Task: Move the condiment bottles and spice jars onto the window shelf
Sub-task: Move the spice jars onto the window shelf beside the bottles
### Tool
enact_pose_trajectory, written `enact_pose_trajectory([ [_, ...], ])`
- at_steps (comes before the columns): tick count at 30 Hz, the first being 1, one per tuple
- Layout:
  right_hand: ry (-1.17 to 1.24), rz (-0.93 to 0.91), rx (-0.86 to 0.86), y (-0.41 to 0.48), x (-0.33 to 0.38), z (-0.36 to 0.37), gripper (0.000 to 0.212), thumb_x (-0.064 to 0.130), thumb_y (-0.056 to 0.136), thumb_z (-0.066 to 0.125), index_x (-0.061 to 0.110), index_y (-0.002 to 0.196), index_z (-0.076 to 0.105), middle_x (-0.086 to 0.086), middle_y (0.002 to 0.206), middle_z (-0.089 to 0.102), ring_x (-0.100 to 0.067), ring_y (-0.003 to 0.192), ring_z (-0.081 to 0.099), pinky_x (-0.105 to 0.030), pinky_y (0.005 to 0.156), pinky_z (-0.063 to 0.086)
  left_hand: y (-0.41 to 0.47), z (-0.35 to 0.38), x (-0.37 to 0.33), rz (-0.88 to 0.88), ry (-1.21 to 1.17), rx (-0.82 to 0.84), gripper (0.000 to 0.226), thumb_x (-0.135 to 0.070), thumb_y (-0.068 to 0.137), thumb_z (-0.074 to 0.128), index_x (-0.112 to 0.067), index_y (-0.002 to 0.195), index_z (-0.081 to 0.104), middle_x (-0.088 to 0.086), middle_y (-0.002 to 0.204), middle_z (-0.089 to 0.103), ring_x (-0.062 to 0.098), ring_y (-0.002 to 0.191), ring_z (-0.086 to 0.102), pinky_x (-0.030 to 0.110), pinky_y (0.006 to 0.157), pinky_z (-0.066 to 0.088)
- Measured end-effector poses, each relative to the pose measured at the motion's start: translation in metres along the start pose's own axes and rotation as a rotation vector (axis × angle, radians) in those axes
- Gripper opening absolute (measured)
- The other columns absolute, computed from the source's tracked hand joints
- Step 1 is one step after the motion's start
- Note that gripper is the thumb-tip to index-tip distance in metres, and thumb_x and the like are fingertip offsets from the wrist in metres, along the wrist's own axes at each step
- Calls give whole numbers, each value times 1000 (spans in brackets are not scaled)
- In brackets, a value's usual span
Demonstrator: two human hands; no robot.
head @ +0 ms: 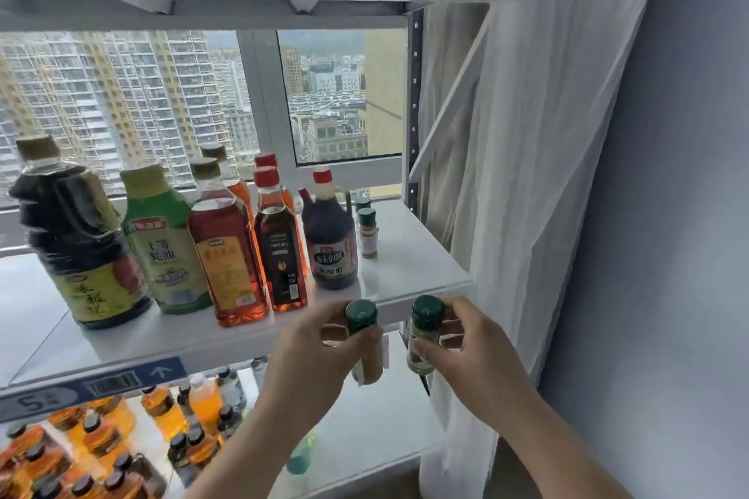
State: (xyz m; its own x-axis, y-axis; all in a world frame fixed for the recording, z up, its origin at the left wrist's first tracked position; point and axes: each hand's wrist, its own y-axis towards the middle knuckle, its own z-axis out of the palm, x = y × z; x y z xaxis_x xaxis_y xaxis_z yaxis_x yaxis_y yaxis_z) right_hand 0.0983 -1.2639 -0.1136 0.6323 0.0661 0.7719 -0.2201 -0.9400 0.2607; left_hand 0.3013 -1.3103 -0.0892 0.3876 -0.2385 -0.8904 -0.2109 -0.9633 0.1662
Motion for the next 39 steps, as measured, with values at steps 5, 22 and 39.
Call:
enact_pose_trajectory([
  [5, 33, -4, -46, 47, 2, 23, 39, 27, 86, 81, 40, 114, 57, 26, 101, 67, 7, 93, 65, -2, 76, 49, 37, -15, 15, 8, -5, -12, 14, -26, 85, 81, -32, 96, 76, -15, 89, 78, 3, 84, 74, 25, 75, 53],
  [22, 24, -11, -11, 190, -21, 69, 33, 18, 83, 79, 25, 111, 63, 9, 97, 72, -13, 91, 68, -25, 72, 50, 95, -20, 24, -60, 58, -117, 18, -33, 83, 81, -41, 97, 74, -23, 92, 74, -10, 87, 65, 2, 66, 45],
  [39, 77, 19, 69, 220, -38, 80, 61, 25, 81, 84, 18, 132, 51, -1, 121, 65, -14, 103, 62, -25, 85, 50, 113, -4, 29, -93, 73, -155, 18, -33, 84, 81, -41, 98, 73, -33, 92, 71, -12, 85, 65, 4, 66, 47],
])
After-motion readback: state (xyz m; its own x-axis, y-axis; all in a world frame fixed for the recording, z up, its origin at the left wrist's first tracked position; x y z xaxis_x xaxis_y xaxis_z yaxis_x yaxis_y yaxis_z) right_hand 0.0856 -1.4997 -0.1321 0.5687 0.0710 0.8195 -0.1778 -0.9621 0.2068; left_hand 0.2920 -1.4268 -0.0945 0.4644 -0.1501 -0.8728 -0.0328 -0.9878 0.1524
